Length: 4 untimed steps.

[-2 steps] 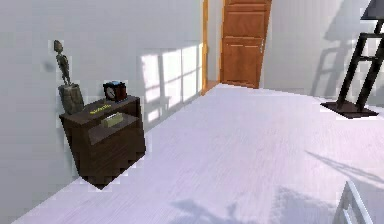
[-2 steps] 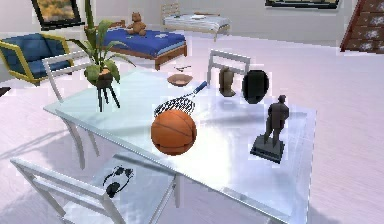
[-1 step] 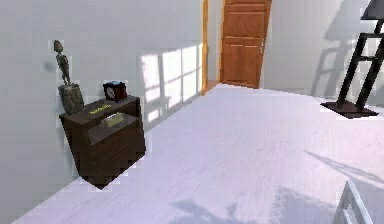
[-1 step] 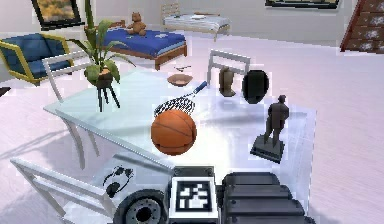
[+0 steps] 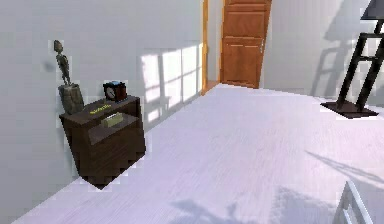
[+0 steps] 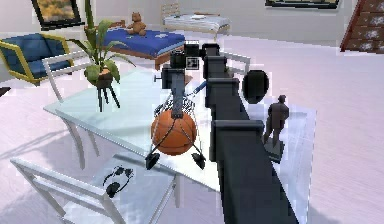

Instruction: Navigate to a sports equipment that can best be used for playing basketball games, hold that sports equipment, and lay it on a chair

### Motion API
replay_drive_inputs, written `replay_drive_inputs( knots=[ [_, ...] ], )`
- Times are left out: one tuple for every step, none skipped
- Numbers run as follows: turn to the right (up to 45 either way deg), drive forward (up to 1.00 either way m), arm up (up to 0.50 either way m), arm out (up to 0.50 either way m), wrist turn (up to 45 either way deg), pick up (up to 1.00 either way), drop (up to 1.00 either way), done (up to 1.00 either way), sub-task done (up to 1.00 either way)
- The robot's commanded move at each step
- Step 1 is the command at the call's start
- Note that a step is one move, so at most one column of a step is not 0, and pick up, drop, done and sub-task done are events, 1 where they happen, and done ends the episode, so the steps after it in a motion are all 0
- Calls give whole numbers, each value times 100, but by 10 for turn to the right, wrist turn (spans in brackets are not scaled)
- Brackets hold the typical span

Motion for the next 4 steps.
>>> replay_drive_inputs(
  knots=[
    [0, 0, 0, 0, 450, 0, 0, 0, 0],
    [0, 0, 0, 0, 450, 0, 0, 0, 0],
    [0, 0, 0, 0, 450, 0, 0, 0, 0],
    [0, 0, 0, 0, 270, 0, 0, 0, 0]
  ],
)
